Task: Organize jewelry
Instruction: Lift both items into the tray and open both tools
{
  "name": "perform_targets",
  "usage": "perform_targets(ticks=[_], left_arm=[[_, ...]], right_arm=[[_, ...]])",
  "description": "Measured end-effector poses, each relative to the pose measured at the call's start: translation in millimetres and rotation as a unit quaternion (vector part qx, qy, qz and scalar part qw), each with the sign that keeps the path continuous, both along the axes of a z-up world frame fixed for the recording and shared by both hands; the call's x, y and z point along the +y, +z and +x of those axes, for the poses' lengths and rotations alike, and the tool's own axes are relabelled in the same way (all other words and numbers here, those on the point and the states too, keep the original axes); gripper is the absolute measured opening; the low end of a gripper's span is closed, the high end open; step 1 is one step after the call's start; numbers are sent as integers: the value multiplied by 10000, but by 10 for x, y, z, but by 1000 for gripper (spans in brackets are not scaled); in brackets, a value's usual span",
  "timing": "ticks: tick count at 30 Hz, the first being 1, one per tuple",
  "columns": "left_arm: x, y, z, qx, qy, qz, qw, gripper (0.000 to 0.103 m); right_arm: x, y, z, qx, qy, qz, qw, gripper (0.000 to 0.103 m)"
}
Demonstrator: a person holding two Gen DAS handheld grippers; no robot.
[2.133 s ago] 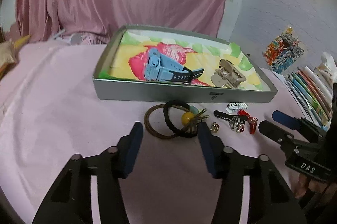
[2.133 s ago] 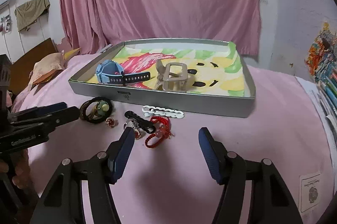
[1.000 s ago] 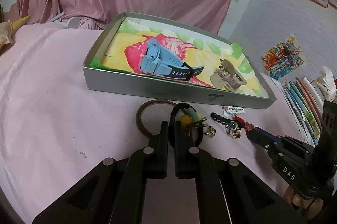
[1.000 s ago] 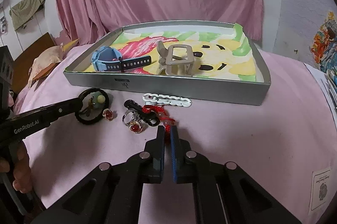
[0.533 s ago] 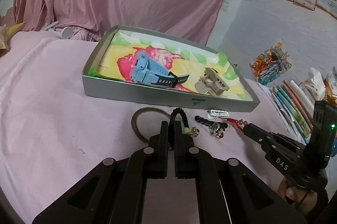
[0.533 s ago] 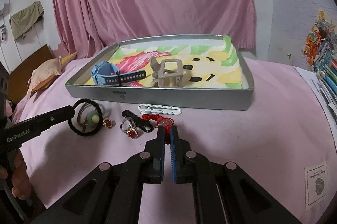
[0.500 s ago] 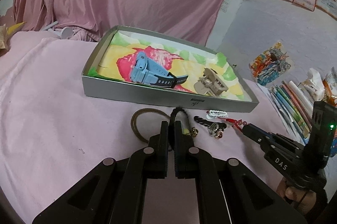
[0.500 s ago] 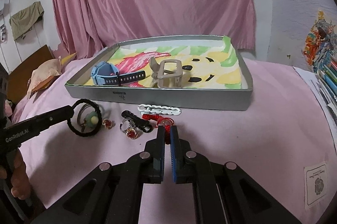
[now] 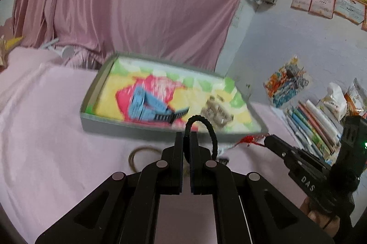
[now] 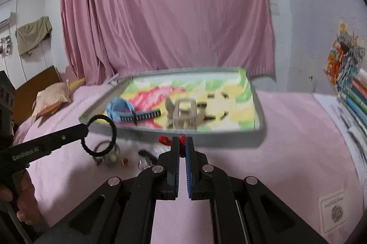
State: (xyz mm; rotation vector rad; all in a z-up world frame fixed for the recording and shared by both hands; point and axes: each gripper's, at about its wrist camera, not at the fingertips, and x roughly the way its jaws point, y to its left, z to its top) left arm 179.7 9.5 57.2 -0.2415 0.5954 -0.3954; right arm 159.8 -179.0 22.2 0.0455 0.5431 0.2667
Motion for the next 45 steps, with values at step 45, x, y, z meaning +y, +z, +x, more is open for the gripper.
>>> perform_targets(ticks=[45], left_arm=[[-366, -364, 1108, 1019, 314, 627, 9923, 3]], right_arm=[[-120, -237, 1006, 1078, -399, -343, 9928, 6]])
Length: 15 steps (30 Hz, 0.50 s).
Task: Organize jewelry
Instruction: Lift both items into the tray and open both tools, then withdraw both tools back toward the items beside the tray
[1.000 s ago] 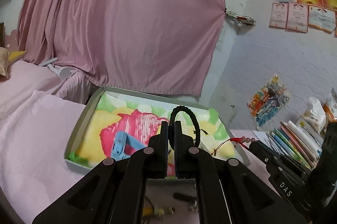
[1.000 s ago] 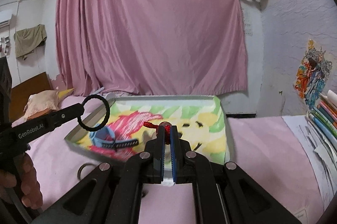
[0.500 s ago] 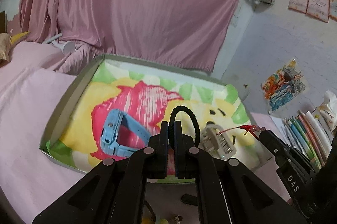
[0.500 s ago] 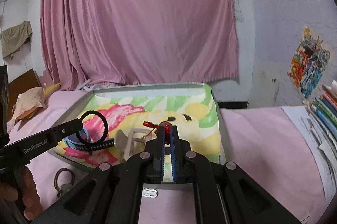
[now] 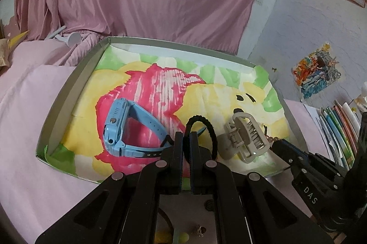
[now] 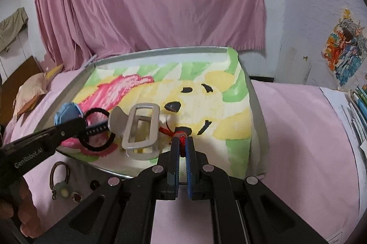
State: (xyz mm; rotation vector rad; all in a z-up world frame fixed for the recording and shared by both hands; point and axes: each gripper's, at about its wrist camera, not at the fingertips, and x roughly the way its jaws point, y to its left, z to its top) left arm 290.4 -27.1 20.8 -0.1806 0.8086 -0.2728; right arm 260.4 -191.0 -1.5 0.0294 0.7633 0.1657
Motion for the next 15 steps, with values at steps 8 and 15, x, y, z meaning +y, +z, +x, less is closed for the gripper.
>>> perform_targets(ticks=[8, 15], left_arm=[[92, 40, -117, -175, -31, -277, 9995, 42], [175, 127, -315, -426, 131, -154, 9989, 54]], right_arm=[[-39, 45, -86, -154, 13, 119, 9998, 46], [-108, 166, -316, -661, -78, 208, 9976, 70]])
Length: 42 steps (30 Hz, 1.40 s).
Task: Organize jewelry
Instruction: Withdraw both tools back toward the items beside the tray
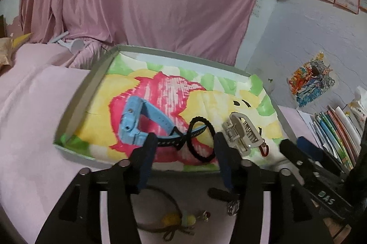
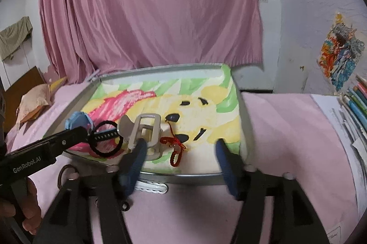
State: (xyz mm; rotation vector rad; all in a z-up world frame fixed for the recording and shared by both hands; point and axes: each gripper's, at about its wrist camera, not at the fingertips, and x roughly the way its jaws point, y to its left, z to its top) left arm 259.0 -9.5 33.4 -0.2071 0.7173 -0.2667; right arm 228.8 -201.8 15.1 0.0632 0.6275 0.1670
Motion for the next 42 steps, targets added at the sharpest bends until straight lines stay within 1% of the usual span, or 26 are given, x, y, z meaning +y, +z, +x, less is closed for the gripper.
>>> perform_targets(ticks=[1, 3, 4, 6, 7, 10, 12, 16, 22, 26, 30, 33, 38, 42], left_arm=[[24, 18, -50, -77, 45, 9, 10000, 60], [66, 53, -159, -259, 136, 53, 9996, 65], [76, 71, -211, -338, 158, 81, 9993, 67], [98, 98, -312, -461, 174, 121, 9987, 74], [107, 108, -357, -521, 178, 125, 9984, 78], [153, 143, -519, -734, 245, 157, 9969, 87], [189, 164, -633, -904, 284, 166, 9954, 89], [248, 194, -826, -1209, 340, 168, 9919, 91], [336, 222, -1091, -1597, 454, 372, 9854, 93], [388, 194, -1186, -1632, 458, 489, 9843, 93], [435, 123, -1258, -1640, 449, 634, 9834, 93], [465, 57, -1279, -1564, 462, 713, 9840, 93], [519, -60, -1241, -1255, 450, 737, 9883, 93], [554, -124, -1150, -904, 363, 708, 9927, 93]], right_arm=[[-6, 22, -42, -93, -5, 20, 10000, 73], [-14, 65, -140, -282, -27, 46, 9996, 84], [-15, 83, -188, -367, -27, 54, 9993, 88], [-9, 116, -287, -531, -29, 65, 9986, 99], [-3, 134, -337, -612, -8, 90, 9981, 102], [22, 177, -462, -810, 48, 125, 9966, 103], [35, 209, -552, -930, 72, 134, 9955, 103], [49, 276, -707, -1129, 94, 212, 9933, 103], [139, 335, -928, -1529, 165, 108, 9880, 103], [228, 312, -992, -1594, 285, 8, 9868, 103], [313, 239, -1037, -1531, 413, -130, 9873, 103], [370, 178, -1049, -1416, 502, -204, 9884, 103], [484, 75, -985, -1079, 632, -418, 9913, 103], [498, -12, -916, -804, 739, -439, 9930, 103]])
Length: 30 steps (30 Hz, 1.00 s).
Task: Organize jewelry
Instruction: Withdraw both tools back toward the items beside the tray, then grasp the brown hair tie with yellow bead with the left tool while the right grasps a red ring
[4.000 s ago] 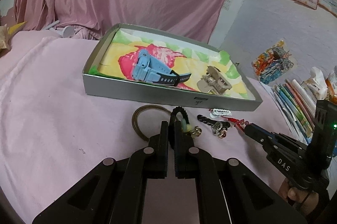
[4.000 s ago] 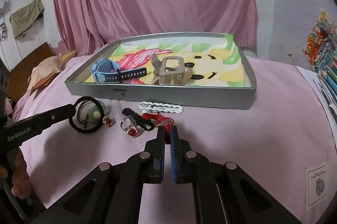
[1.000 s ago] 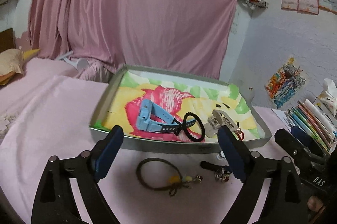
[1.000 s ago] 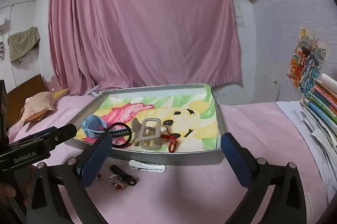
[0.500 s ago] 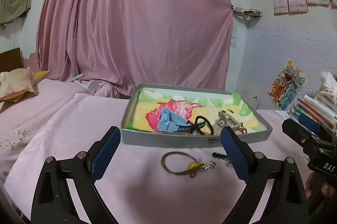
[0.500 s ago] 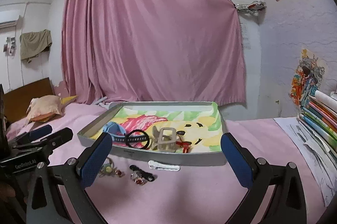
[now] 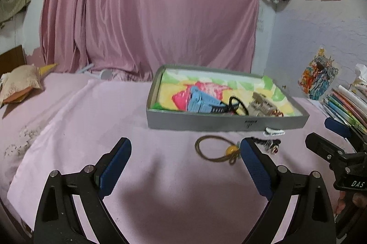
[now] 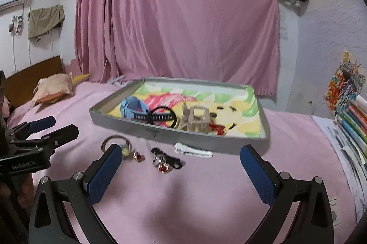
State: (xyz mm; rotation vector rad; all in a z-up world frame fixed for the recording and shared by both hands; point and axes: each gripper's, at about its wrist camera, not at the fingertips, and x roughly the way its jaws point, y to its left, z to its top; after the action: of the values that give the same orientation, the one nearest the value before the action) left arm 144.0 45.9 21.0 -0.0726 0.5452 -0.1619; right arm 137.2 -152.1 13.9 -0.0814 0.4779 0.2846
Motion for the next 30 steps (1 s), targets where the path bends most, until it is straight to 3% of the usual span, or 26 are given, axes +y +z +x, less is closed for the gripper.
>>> perform_targets(ticks=[2, 6, 9, 15, 19, 21, 30], left_arm=[[13, -16, 40, 160, -47, 10, 9999, 93], [7, -55, 110, 423, -228, -53, 9988, 92], [-9, -73, 163, 583, -332, -97, 9977, 91], [-69, -121, 327, 1018, -640, -249, 9924, 71], [-131, -152, 432, 1252, -896, -288, 9877, 60], [-172, -178, 491, 1396, -1059, -284, 9841, 57], [-298, -214, 622, 1454, -1277, -127, 9810, 52]], right_arm=[[6, -34, 26, 133, 45, 12, 9999, 102], [12, -106, 90, 409, 86, -44, 9991, 82], [28, -167, 154, 674, 141, -60, 9976, 72], [59, -283, 310, 1231, 291, -99, 9919, 52], [90, -330, 374, 1421, 379, -175, 9890, 44], [106, -345, 401, 1488, 410, -226, 9878, 37], [143, -372, 448, 1686, 608, -205, 9836, 27]])
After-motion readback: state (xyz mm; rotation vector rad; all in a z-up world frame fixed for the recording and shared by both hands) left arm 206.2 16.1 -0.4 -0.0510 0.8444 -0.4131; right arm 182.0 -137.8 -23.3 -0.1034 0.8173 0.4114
